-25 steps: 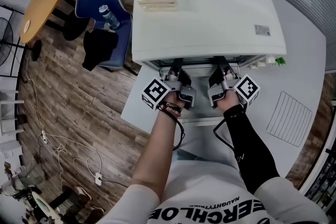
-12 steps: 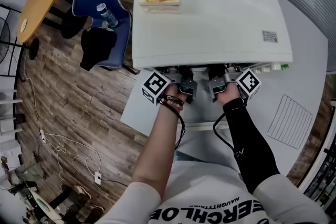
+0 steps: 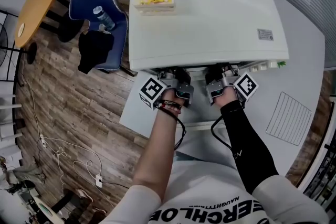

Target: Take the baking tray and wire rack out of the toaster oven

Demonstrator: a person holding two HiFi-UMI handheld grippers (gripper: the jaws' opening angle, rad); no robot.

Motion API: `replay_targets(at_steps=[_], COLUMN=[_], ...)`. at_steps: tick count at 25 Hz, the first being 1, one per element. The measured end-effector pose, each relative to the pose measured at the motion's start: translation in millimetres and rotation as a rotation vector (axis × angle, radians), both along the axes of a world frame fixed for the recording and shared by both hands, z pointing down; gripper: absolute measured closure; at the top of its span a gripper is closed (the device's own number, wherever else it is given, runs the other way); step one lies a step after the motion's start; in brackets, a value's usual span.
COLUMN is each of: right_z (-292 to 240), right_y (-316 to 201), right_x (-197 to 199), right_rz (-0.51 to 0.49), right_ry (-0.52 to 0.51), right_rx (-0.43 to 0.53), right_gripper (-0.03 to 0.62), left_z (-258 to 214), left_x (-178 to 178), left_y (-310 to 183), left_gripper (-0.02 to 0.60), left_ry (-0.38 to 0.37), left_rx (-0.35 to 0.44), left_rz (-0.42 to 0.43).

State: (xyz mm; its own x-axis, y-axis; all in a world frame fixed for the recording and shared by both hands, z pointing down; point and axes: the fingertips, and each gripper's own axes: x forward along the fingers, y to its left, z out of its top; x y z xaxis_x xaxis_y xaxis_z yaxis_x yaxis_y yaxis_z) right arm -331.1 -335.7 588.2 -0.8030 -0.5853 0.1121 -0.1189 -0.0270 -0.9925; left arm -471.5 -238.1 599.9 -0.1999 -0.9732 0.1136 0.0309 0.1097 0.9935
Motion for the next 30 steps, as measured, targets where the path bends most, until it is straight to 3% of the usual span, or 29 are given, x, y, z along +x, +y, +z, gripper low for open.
replay_targets(at_steps=[30], right_z=[-2], right_y=[70], right_x=[48], right_rz=[-0.098], right_ry=[-0.032], right_rx=[-0.036], right_gripper=[0.536], left_z=[-3], left_x=[49], left_y=[70], left_gripper=[0.469], left_ry=[-0.009], left_rx=[0.002], left_rz=[-0.036])
